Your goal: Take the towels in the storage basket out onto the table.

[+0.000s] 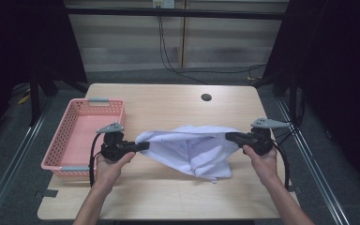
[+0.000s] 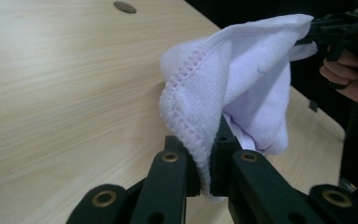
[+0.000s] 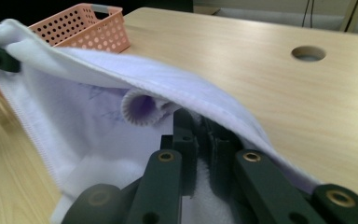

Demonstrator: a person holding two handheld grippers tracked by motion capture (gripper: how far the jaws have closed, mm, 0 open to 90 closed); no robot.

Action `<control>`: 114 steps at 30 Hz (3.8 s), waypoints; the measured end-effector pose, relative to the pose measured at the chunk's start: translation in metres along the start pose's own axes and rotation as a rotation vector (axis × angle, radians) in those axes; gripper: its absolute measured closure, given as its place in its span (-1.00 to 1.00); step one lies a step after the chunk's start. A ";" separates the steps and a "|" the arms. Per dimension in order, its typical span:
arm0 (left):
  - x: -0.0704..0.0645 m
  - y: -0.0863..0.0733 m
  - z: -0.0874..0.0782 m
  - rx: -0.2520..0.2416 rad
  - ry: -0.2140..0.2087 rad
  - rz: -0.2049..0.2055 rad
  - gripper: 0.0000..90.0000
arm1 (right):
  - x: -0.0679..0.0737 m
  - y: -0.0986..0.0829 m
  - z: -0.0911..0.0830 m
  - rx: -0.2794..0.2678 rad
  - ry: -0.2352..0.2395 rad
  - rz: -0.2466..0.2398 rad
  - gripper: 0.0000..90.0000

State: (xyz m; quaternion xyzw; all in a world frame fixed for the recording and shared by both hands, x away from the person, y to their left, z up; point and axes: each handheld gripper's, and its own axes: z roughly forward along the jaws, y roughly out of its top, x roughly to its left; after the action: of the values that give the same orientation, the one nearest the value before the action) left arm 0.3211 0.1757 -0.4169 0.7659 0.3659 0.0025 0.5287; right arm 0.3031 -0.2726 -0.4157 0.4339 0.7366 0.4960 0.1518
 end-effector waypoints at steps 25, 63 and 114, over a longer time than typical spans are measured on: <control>-0.009 0.000 0.015 0.066 0.024 -0.024 0.27 | -0.053 0.019 -0.001 -0.010 -0.182 0.028 0.11; -0.051 -0.055 0.045 0.236 -0.334 -0.006 0.87 | -0.055 0.023 0.029 -0.012 -0.120 0.019 0.70; -0.048 -0.070 0.081 0.377 0.034 0.336 0.69 | 0.021 -0.087 0.030 0.325 0.089 -0.133 0.63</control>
State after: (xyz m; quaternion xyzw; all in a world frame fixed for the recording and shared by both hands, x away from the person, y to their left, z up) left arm 0.2782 0.0953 -0.4911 0.9008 0.2365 0.0348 0.3625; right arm 0.2683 -0.2489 -0.5003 0.3805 0.8402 0.3782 0.0794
